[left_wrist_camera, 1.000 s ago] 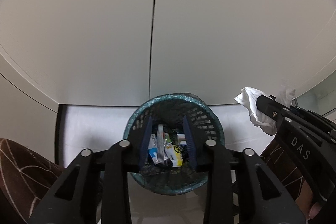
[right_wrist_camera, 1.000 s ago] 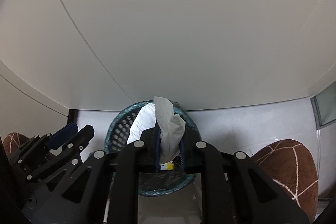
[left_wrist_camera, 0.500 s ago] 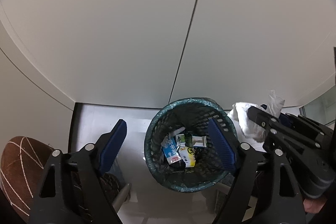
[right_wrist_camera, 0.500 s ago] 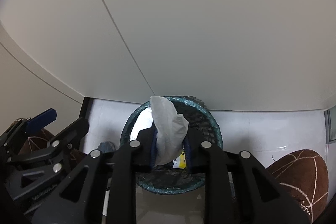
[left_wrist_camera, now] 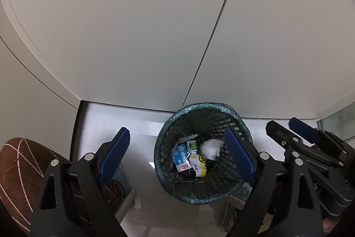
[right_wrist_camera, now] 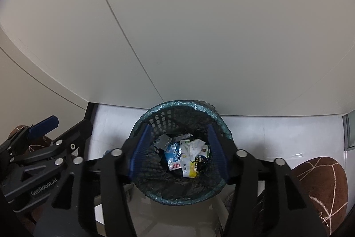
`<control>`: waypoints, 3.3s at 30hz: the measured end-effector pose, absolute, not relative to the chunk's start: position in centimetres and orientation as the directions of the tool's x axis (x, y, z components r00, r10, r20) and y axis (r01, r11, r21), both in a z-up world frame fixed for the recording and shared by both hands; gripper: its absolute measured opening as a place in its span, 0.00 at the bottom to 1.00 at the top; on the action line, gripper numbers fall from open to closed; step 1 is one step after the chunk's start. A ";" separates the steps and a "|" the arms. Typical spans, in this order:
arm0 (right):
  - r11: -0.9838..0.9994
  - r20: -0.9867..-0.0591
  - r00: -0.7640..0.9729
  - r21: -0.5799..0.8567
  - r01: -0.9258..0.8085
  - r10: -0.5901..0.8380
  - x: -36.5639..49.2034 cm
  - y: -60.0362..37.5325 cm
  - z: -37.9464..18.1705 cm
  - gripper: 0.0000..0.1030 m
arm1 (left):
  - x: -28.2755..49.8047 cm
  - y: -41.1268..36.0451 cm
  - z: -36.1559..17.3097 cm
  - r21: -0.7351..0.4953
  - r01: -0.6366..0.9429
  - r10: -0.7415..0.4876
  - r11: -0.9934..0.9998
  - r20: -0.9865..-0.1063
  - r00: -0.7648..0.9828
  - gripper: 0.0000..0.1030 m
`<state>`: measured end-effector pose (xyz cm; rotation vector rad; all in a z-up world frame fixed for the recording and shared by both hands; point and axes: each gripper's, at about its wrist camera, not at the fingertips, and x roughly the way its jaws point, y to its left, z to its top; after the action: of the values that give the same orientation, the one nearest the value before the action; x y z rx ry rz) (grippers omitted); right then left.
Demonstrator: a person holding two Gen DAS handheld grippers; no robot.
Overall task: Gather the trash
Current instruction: 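Open the left tool over the wastebasket while the right tool releases the tissue, then raise both open tools back up to the counter, then grasp the bubble wrap sheet with the left tool while the right tool grasps the red mesh bag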
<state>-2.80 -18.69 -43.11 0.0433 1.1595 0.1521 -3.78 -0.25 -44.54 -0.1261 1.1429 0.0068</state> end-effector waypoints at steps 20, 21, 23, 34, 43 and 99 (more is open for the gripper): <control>1.000 -0.890 0.456 -0.019 0.018 -0.026 -3.6 -20.3 -40.9 0.83 | -4.4 0.1 -42.2 -0.081 -0.082 -0.035 0.993 -0.892 0.450 0.94; 1.000 -0.884 0.466 -0.018 0.025 -0.028 -3.7 -20.4 -40.3 0.83 | -4.5 0.1 -41.5 -0.084 -0.081 -0.038 0.993 -0.887 0.459 0.94; 0.999 -0.874 0.485 -0.002 0.044 -0.023 -4.0 -21.1 -38.9 0.83 | -4.7 0.2 -39.9 -0.095 -0.071 -0.050 0.993 -0.877 0.477 0.94; 0.999 -0.789 0.614 0.023 0.024 0.004 -5.5 -22.4 -29.1 0.83 | -6.5 -0.7 -30.0 -0.114 -0.023 -0.079 0.993 -0.808 0.584 0.94; 1.000 -0.683 0.730 0.022 0.018 0.002 -6.9 -23.5 -18.6 0.83 | -8.2 -1.8 -19.7 -0.107 0.000 -0.077 0.994 -0.719 0.690 0.94; 0.992 -0.656 0.747 -0.025 0.123 -0.109 23.9 -30.5 0.8 0.83 | 22.2 -8.9 -0.3 0.007 0.043 -0.026 0.999 -0.692 0.722 0.94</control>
<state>23.91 -30.53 0.80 0.0196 0.7158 -0.1268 22.16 -8.90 -0.28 0.0227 0.7637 -0.0382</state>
